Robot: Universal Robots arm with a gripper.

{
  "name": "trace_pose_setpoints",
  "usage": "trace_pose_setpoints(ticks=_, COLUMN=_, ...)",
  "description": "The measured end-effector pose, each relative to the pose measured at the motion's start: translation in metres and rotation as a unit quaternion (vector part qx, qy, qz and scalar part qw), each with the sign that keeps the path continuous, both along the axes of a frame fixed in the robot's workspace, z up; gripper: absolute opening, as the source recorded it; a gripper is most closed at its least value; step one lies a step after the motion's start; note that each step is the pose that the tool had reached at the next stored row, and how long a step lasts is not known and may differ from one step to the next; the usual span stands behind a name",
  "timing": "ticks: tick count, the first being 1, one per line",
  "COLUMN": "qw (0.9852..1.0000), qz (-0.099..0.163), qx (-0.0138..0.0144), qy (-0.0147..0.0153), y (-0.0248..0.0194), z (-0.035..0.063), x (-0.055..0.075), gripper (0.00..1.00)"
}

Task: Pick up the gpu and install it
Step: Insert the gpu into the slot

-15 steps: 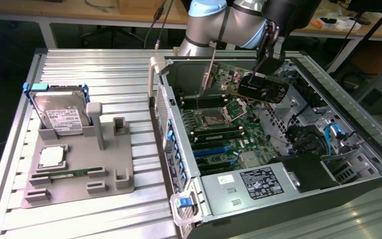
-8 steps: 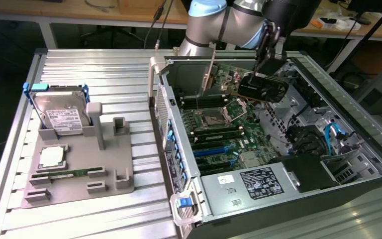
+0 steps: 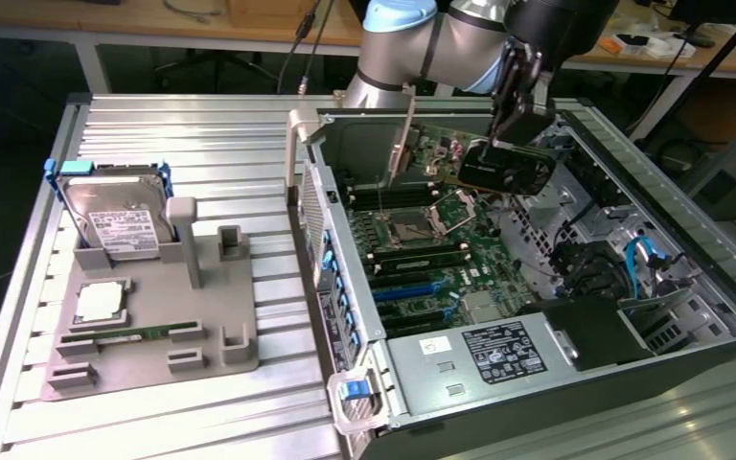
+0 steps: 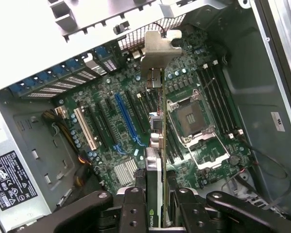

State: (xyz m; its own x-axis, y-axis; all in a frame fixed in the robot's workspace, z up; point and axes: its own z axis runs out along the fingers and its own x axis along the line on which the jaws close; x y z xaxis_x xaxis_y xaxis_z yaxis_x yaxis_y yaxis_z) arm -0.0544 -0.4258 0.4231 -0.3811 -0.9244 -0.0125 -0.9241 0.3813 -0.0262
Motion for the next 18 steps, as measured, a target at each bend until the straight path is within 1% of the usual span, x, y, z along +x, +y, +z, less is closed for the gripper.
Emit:
trace_pose_setpoints(ticks=5, qw=0.9999, qz=0.017, qx=0.0000, qy=0.0000, y=0.0000, z=0.0000, x=0.0000, gripper=0.27)
trace_pose_setpoints(ticks=11, qw=0.9993, qz=0.037, qx=0.0000, qy=0.0000, y=0.0000, z=0.0000, x=0.0000, gripper=0.27)
trace_pose_setpoints(ticks=14, qw=0.9989, qz=0.047, qx=0.0000, qy=0.0000, y=0.0000, z=0.0000, x=0.0000, gripper=0.27)
trace_pose_setpoints(ticks=18, qw=0.9979, qz=0.065, qx=0.0000, qy=0.0000, y=0.0000, z=0.0000, x=0.0000, gripper=0.27)
